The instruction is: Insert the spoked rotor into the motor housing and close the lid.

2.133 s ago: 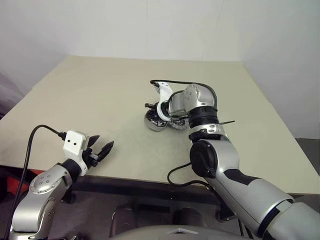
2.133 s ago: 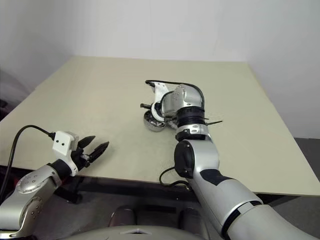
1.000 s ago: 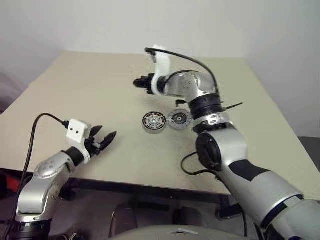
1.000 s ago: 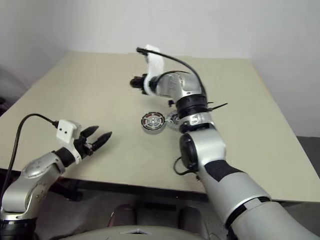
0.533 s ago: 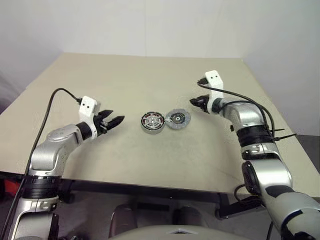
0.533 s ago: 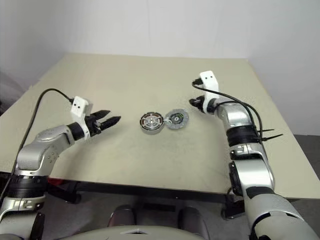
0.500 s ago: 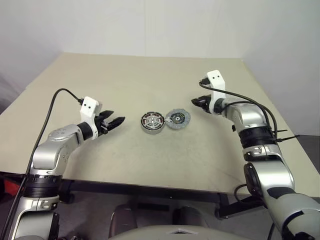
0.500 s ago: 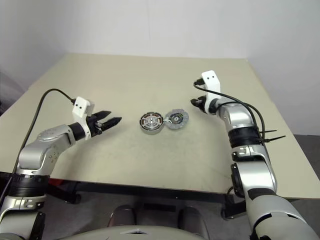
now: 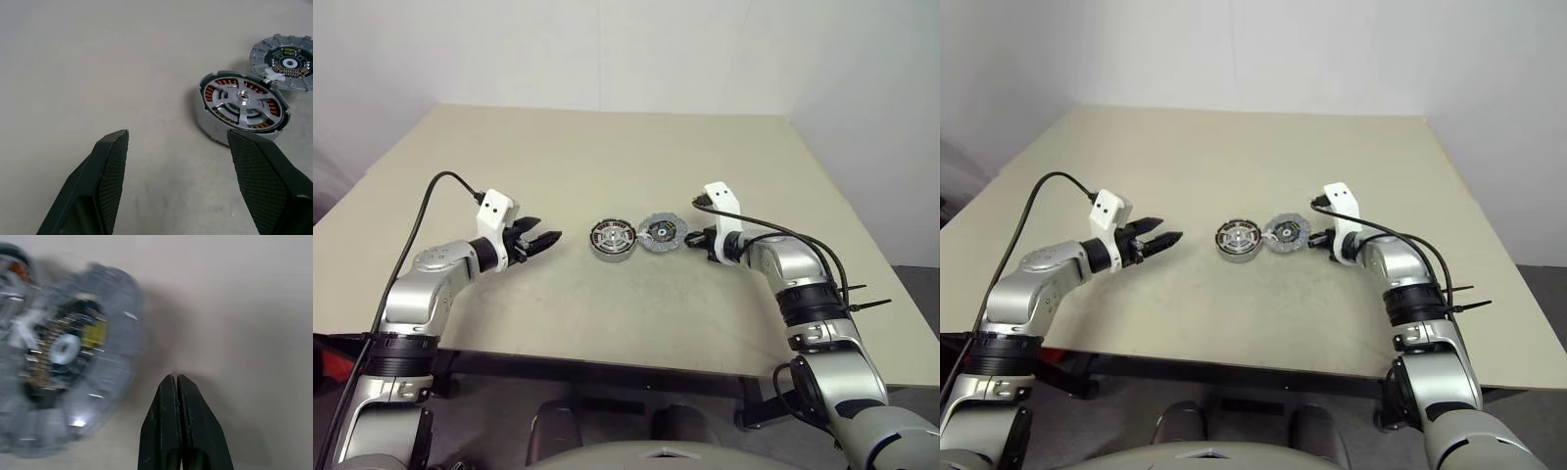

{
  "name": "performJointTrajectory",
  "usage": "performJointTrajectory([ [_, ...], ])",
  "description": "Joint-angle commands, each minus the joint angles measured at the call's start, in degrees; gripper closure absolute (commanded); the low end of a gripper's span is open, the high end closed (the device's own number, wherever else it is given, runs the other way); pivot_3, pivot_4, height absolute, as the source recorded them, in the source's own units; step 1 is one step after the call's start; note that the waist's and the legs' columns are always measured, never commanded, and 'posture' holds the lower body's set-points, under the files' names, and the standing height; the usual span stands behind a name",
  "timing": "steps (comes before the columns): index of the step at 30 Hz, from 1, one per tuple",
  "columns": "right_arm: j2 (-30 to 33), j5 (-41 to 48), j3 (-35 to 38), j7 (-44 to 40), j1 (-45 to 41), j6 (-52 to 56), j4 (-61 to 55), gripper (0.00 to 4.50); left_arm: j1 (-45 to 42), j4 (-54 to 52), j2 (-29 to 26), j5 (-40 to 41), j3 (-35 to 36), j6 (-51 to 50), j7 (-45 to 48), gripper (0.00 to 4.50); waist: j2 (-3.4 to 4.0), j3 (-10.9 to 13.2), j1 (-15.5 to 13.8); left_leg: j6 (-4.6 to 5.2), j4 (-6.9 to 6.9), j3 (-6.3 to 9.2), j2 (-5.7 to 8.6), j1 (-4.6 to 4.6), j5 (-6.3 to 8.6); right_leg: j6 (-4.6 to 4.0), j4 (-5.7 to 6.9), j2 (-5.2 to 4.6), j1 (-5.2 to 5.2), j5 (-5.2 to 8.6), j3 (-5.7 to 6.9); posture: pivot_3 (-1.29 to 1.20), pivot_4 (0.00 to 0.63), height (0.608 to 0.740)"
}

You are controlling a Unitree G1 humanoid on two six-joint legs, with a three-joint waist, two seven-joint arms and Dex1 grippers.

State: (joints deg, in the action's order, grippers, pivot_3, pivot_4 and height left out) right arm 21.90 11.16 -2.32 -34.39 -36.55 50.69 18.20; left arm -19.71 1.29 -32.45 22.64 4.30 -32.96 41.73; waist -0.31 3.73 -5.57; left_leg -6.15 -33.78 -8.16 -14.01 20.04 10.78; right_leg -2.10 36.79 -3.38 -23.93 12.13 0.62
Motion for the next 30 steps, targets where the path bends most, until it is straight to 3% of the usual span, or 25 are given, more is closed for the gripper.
performJointTrajectory([
  [1, -2.03, 3.45, 2.92, 0.56, -3.09, 2.55, -3.12, 4.46, 0.05, -2.43, -0.98, -0.17, 1.08, 1.04, 0.19, 1.10, 0.00, 0.00, 0.06, 0.00, 0.00, 0.00, 0.00, 0.00, 0.00, 0.00, 0.00, 0.00, 0.00, 0.00, 0.00, 0.00, 0.000, 0.740],
  [6, -4.12, 11.63, 5.44, -2.20, -9.35, 12.64, -12.00, 4.46, 0.75, -3.29, -1.41, -0.03, 1.95, 0.88, -0.26, 1.10, 0.03, 0.02, 0.10, 0.02, 0.00, 0.00, 0.00, -0.06, -0.01, -0.01, 0.01, 0.00, -0.04, -0.01, 0.00, 0.00, 0.000, 0.740],
  [13, -6.33, 15.38, 4.14, -1.49, -12.61, 16.10, -16.97, 4.46, 0.65, -3.20, -1.38, -0.24, 2.07, 1.37, -0.87, 1.10, -0.01, -0.01, -0.16, 0.02, 0.10, 0.00, -0.03, -0.08, -0.01, -0.01, -0.04, 0.02, -0.04, 0.00, 0.02, 0.00, 0.000, 0.740],
  [19, -6.99, 12.35, 0.88, 0.16, -10.78, 12.39, -13.49, 4.46, 0.67, -3.98, -1.69, 0.00, 2.78, 1.20, -1.37, 1.10, -0.01, -0.01, -0.22, 0.01, 0.08, 0.00, -0.01, -0.07, -0.02, 0.00, -0.03, -0.02, -0.03, 0.00, 0.03, 0.00, 0.000, 0.740],
  [30, -1.51, 9.49, 4.30, 3.14, -14.67, 6.74, -7.02, 4.46, 2.01, -4.70, -0.96, -0.17, 2.62, 1.26, -1.48, 1.10, -0.01, -0.01, -0.25, 0.00, 0.07, 0.00, 0.00, -0.05, -0.02, 0.00, -0.04, -0.02, -0.04, 0.00, 0.03, 0.00, 0.000, 0.740],
])
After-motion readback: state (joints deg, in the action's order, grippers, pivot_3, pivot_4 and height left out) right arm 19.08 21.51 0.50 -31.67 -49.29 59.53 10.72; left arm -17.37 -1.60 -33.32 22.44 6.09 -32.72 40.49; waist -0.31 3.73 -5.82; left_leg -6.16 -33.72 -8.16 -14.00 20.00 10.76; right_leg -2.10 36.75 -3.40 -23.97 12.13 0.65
